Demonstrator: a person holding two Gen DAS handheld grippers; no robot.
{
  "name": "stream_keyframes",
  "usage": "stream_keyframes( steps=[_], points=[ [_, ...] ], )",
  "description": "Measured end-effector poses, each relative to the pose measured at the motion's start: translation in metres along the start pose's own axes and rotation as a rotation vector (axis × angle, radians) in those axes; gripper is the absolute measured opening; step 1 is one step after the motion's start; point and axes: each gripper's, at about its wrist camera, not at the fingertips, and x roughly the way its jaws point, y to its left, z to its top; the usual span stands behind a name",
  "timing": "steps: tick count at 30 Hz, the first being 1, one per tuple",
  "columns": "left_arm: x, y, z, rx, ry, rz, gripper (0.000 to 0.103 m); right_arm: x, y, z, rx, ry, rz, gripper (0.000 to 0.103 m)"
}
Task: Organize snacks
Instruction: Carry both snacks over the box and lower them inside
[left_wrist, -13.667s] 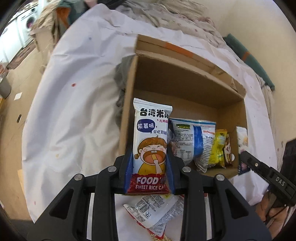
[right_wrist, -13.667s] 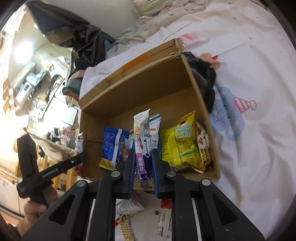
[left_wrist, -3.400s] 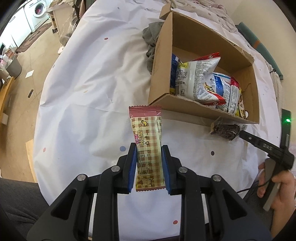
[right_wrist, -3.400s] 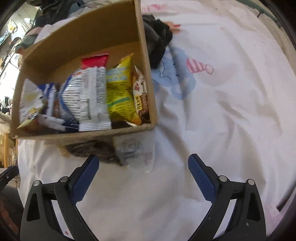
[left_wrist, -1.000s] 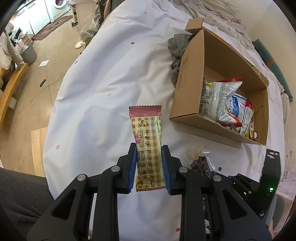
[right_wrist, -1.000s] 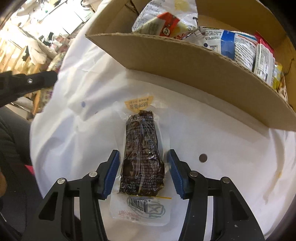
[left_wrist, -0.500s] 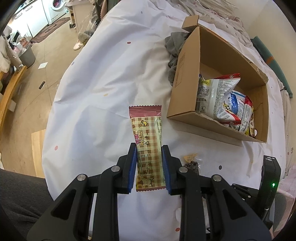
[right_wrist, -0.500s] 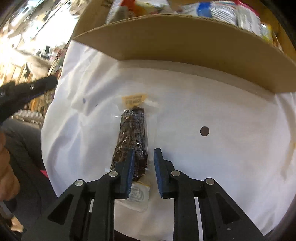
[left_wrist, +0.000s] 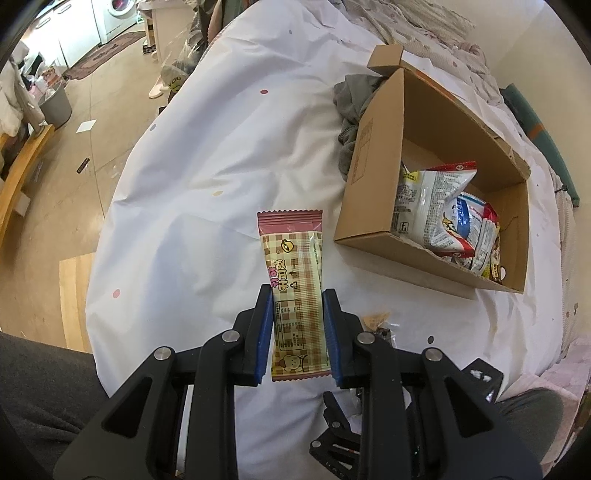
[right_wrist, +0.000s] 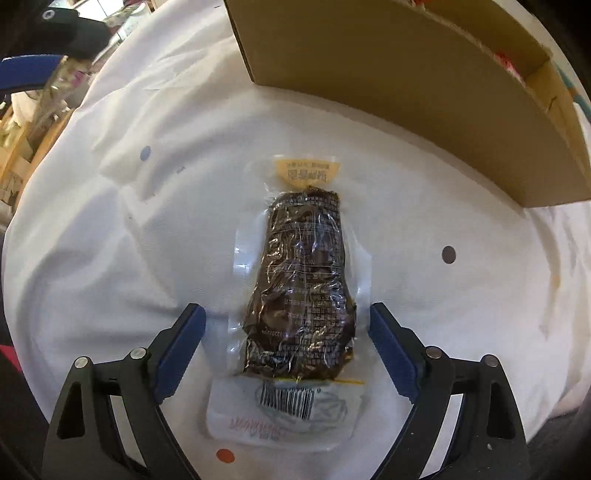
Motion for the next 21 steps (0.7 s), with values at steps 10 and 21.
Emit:
stream_keyframes(
  steps=[10,21],
  points=[
    [-0.004,-0.004,0.000,0.012,-0.014,-0.006,0.023,-0.032,-0.061,-0.004,0.128,-0.027,0.268,0.061],
    [-0.004,-0.011,0.003,0.043,-0.022,-0.004,0.023,-0.099,-0.127,-0.011,0.194,-0.157,0.475,0.061]
  ],
)
